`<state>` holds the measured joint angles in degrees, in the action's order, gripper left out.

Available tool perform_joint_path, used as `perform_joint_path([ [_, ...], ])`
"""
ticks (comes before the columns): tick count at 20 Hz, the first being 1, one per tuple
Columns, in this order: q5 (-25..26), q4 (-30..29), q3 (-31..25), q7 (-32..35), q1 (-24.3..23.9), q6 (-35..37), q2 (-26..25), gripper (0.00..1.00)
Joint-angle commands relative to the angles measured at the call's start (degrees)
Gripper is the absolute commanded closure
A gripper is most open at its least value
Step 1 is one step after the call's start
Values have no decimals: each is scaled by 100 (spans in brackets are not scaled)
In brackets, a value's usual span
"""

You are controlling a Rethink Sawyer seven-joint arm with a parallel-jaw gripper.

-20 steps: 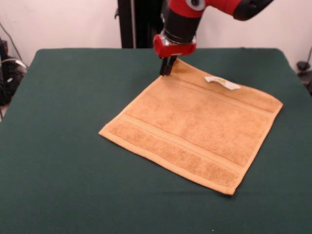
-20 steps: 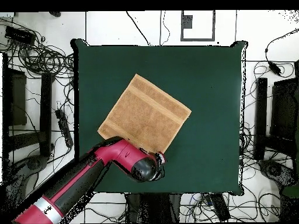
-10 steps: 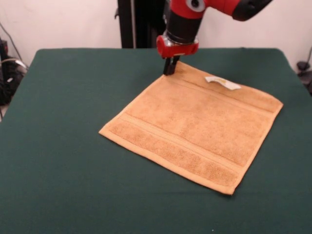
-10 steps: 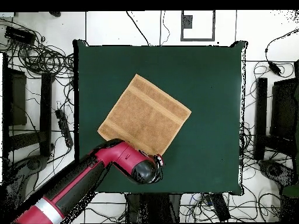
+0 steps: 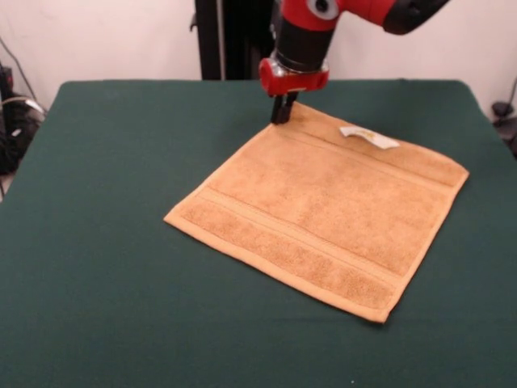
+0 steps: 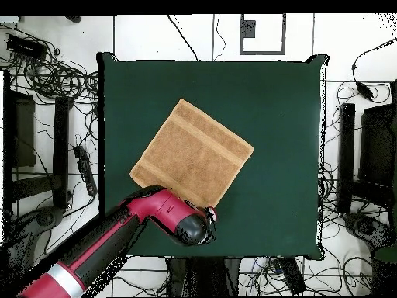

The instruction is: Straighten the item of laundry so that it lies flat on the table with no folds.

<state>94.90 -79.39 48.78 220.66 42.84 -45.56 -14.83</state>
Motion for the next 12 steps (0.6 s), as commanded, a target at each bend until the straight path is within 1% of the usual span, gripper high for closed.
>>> perform_joint_path([
  [1,-165,169,-1291,1165,125,-117,-274,100],
  [7,-84,-27,-1239,1257,227,-352,-107,100],
  [12,-38,-76,-1180,1355,280,-488,8,100],
])
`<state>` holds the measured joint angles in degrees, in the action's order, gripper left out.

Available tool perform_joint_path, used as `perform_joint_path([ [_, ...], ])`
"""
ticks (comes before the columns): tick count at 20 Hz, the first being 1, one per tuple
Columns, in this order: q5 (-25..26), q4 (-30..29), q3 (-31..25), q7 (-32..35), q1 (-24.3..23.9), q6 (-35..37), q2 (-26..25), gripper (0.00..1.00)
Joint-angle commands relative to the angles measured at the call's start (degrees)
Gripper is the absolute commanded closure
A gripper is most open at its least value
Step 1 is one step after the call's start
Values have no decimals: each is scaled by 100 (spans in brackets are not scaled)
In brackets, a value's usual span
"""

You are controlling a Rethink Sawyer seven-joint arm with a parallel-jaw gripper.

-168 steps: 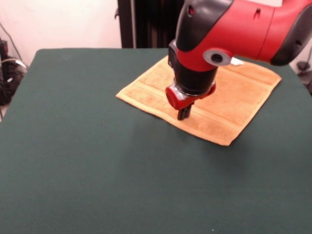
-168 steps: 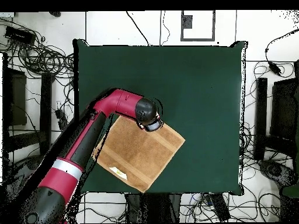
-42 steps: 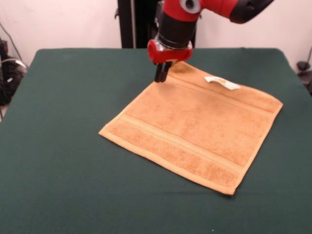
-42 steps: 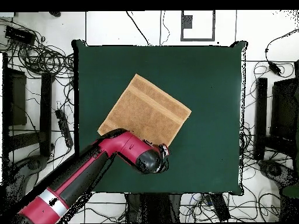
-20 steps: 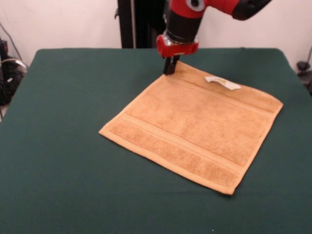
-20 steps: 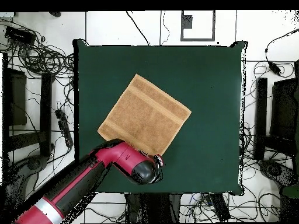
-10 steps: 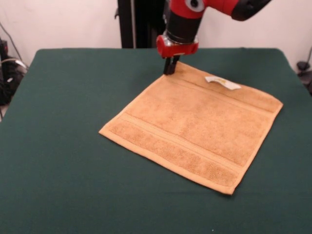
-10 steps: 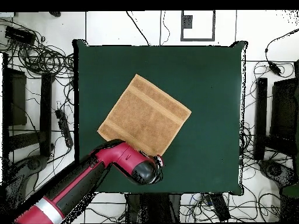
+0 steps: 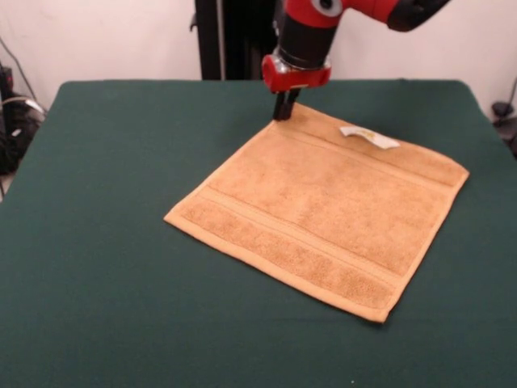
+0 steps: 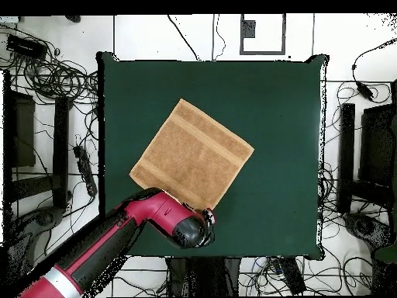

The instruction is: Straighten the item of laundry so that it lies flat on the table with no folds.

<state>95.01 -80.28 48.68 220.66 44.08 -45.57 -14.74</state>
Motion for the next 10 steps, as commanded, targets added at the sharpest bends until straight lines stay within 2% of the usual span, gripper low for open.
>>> perform_joint_path([
  [1,-40,11,-1166,1374,163,-500,7,100],
  [5,-28,88,-1170,1418,144,-457,-8,100],
  [10,-191,201,-1317,1094,-23,-135,-50,100],
])
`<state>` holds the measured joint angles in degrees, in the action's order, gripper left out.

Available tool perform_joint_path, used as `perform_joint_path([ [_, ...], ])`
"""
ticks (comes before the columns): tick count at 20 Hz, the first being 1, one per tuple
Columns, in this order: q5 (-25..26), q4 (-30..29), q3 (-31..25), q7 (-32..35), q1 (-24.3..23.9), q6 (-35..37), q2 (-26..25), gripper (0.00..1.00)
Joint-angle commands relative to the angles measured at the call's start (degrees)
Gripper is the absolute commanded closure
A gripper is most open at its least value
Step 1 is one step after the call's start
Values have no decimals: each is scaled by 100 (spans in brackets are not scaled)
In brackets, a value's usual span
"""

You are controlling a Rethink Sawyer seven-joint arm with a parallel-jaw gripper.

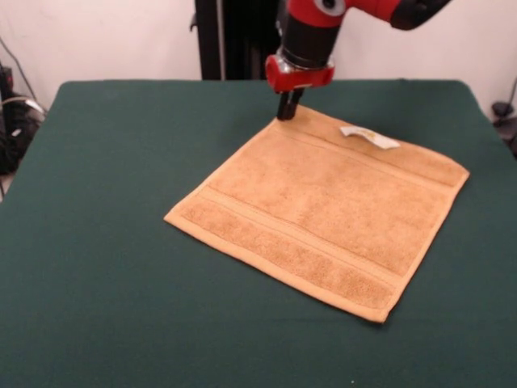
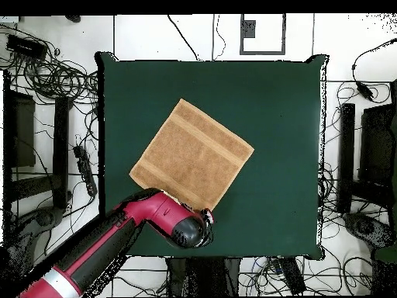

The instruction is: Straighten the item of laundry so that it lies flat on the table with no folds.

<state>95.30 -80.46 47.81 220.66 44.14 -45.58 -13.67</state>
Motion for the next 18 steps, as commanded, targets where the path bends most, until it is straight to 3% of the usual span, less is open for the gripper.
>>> perform_joint_path([
  [1,-239,244,-1254,1055,-55,-78,-174,100],
  [9,-268,295,-1331,918,-157,70,-264,100],
  [18,-78,696,-1298,1241,-298,54,-581,100],
])
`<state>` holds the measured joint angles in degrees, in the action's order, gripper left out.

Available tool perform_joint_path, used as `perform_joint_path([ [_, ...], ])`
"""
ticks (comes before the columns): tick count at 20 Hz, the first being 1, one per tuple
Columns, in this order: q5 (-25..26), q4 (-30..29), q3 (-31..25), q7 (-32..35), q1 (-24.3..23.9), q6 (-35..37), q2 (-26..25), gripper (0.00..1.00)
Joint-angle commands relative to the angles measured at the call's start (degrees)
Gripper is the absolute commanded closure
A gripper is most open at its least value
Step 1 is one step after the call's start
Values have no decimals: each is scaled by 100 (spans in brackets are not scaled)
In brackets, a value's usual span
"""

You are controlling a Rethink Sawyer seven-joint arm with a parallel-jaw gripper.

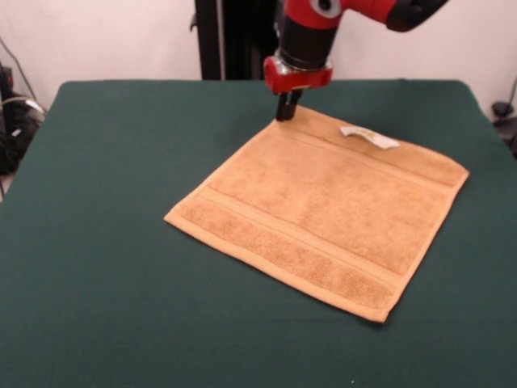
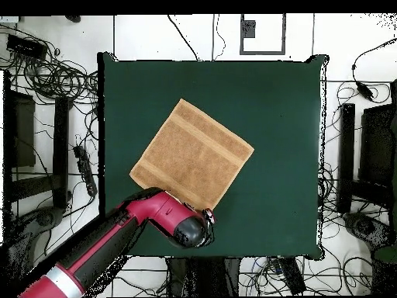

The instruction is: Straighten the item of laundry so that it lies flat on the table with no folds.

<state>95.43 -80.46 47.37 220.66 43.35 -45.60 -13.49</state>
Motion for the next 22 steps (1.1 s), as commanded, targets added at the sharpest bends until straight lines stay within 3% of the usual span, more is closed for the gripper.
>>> perform_joint_path([
  [1,-86,732,-1256,1274,-242,49,-612,100],
  [5,-48,718,-1194,1286,-332,-93,-470,100],
  [10,-4,224,-650,1354,-362,-617,422,100],
  [16,473,806,22,1962,-589,-982,553,100],
  [22,647,1047,485,1979,-782,-1022,571,100],
])
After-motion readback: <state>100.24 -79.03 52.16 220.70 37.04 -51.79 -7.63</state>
